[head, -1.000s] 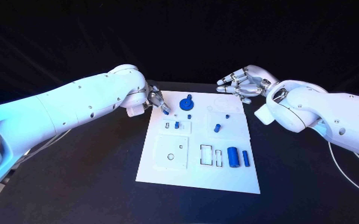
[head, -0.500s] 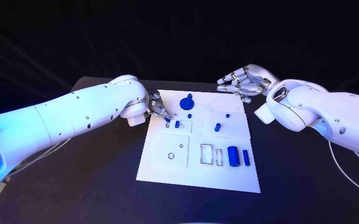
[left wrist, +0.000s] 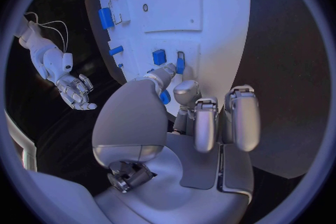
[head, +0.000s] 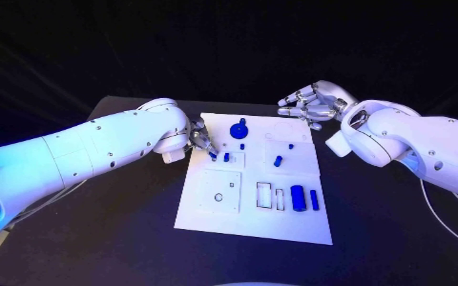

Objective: Assemble the parts on the task board

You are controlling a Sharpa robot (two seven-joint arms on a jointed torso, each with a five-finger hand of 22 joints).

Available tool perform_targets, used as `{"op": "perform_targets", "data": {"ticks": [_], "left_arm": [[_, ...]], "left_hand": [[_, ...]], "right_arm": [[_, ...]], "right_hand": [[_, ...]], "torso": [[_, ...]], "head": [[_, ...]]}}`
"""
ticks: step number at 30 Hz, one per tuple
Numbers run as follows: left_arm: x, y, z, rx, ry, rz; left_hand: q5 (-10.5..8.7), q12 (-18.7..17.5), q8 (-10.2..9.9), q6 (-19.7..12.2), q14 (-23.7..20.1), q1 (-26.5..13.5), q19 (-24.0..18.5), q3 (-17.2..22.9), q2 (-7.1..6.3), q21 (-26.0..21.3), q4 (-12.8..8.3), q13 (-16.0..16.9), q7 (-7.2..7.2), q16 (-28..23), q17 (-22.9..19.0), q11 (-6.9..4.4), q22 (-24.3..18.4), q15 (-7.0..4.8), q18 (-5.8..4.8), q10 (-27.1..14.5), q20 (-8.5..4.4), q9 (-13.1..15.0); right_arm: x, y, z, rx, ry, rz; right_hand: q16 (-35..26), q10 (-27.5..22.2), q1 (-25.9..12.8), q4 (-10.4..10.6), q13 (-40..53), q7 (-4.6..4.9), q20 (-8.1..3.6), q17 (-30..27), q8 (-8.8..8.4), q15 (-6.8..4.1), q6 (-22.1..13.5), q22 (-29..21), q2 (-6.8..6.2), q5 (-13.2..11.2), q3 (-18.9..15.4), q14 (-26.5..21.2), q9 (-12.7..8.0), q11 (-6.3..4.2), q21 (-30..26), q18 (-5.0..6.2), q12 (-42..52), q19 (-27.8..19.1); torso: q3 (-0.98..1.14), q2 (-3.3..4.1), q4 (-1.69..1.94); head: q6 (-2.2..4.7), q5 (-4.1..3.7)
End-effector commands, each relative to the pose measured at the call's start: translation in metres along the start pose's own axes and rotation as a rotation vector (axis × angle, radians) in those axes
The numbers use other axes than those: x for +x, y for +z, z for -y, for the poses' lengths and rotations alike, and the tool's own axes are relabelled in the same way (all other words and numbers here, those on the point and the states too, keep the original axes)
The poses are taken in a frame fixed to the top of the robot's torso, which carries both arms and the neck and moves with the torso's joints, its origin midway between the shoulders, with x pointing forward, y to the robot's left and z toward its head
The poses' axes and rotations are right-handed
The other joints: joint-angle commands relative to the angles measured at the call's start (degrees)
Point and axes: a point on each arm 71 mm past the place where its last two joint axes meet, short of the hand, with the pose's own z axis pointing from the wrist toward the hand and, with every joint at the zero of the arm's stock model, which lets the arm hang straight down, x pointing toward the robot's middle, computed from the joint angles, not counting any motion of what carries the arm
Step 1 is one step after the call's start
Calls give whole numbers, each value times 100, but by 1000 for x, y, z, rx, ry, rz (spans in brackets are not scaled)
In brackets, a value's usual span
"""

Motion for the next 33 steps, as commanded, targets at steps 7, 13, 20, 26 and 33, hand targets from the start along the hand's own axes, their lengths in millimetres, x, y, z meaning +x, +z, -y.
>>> {"op": "perform_targets", "data": {"ticks": [7,13,20,26,33], "left_arm": [[5,0,-3,-23,61,-40],[6,-1,-4,-29,75,-57],[8,-1,-2,-30,85,-66],[8,-1,-1,-33,88,-68],[10,2,2,-39,92,-73]], "left_hand": [[30,-52,22,39,603,4,346,772,67,-2,-719,-24,-31,14,1506,-21,942,1,-84,26,22,6],[30,-85,26,36,603,-13,342,785,67,-11,-714,-60,-31,14,1506,-20,935,0,-82,13,21,8],[31,-97,32,32,603,-34,341,802,68,-15,-708,-72,-34,14,1506,-21,932,-1,-81,10,20,13],[28,-94,44,30,603,-69,342,819,68,-13,-695,-70,-40,14,1506,-24,935,-2,-82,18,19,20],[17,-77,119,52,603,-229,348,832,69,-5,-620,-61,-84,14,1506,-55,948,-25,-85,50,6,67]], "right_arm": [[1,0,0,-7,-12,-14],[1,0,0,-7,-10,-15],[1,-1,0,-5,-5,-14],[1,-1,0,-5,-4,-14],[1,-1,0,-6,-4,-14]], "right_hand": [[-26,-1,15,12,11,-11,-18,-6,14,39,-35,-3,73,26,-45,194,9,-23,-33,80,30,-8],[-26,-1,15,12,11,-11,-18,-6,14,39,-35,-3,73,26,-45,194,9,-23,-33,80,30,-8],[-26,-1,15,12,11,-11,-18,-6,14,39,-35,-3,73,26,-45,194,9,-23,-33,80,30,-8],[-26,-1,15,12,11,-11,-18,-6,14,39,-35,-3,73,26,-45,194,9,-23,-33,80,30,-8],[-26,-1,15,12,11,-11,-18,-6,14,39,-35,-3,73,26,-45,194,9,-23,-33,80,30,-8]], "torso": [[1,3,0],[3,1,5],[0,3,0],[4,2,1],[5,2,0]], "head": [[31,-14],[-13,-14],[-40,-13],[-50,-23],[-49,-24]]}}
